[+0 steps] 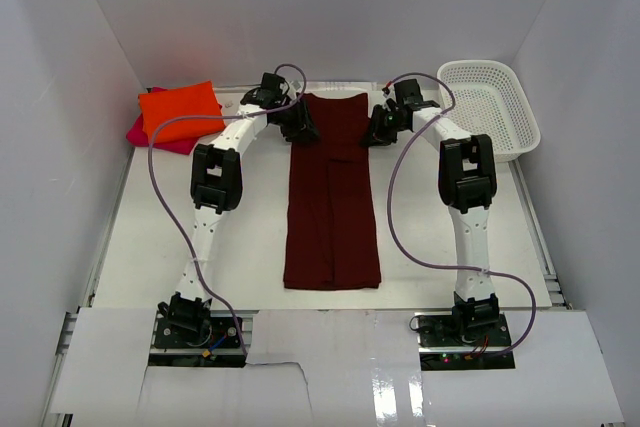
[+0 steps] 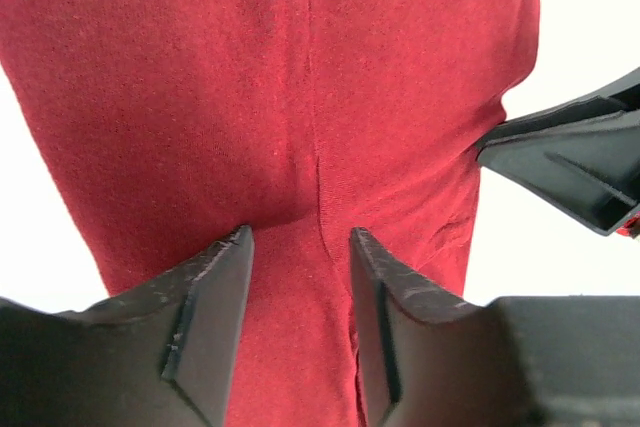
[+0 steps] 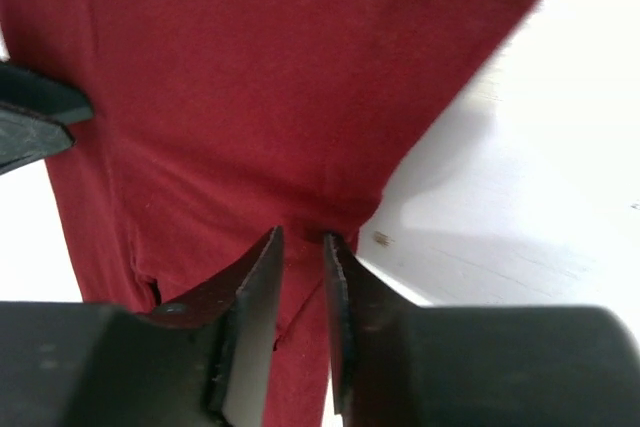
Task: Fold and stack the t-shirts
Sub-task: Rotate the tshirt 90 degrees
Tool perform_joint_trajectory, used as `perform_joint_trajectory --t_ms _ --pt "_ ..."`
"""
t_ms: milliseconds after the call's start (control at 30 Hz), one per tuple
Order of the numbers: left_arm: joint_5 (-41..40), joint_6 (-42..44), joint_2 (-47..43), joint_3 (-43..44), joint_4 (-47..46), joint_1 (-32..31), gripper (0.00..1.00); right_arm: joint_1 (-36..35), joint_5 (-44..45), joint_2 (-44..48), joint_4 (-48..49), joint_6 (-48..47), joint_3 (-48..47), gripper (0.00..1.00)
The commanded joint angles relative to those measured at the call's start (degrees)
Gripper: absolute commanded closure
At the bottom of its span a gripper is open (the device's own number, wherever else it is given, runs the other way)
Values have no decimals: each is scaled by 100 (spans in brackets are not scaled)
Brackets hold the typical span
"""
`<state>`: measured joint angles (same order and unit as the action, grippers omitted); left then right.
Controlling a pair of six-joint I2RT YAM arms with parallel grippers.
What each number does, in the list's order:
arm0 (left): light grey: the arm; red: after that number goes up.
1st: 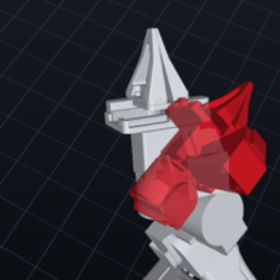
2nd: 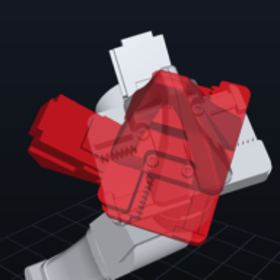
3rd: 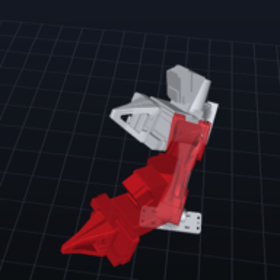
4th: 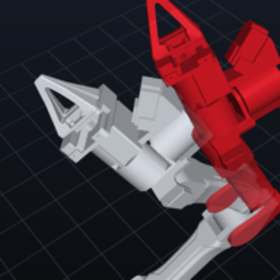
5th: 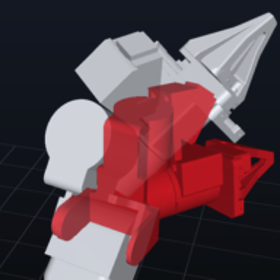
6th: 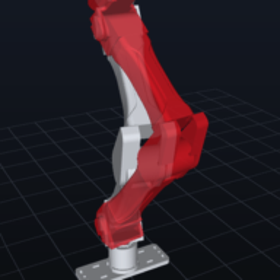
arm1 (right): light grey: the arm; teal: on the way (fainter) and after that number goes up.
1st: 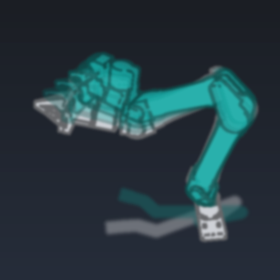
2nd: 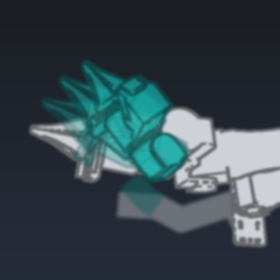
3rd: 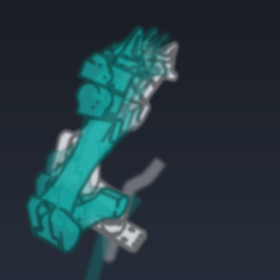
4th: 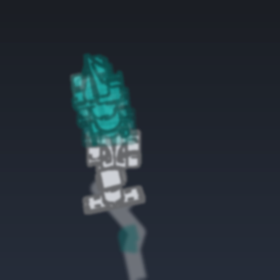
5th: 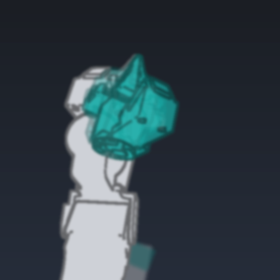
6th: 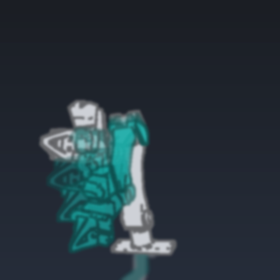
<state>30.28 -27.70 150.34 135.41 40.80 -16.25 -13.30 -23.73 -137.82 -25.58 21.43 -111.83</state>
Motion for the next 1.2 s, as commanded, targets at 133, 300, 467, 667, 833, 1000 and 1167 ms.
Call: perform_joint_trajectory --t_ms 133,300,467,667,833,1000,1167 --pt "-295 265 -1348 108 -291 131 34 -15 -501 887 887 -130 504 66" --pt "-409 327 -2376 161 -309 166 25 -15 -720 1458 1090 -148 644 62" --pt "-1039 327 -3990 -1066 -186 166 25 -41 -827 2538 1327 -104 1811 59" --pt "-1683 -163 -5994 -4677 -28 175 27 -331 -326 4753 1442 46 4918 54" --pt "-1280 -744 -7298 -7526 -335 140 27 -910 8 6292 969 308 6681 50" --pt "-981 -1290 -8378 -9295 -414 17 26 -1236 193 7549 318 712 7728 45" --pt "-945 -1456 -8741 -9919 -327 -238 25 -1333 -35 8279 124 1152 8413 40"
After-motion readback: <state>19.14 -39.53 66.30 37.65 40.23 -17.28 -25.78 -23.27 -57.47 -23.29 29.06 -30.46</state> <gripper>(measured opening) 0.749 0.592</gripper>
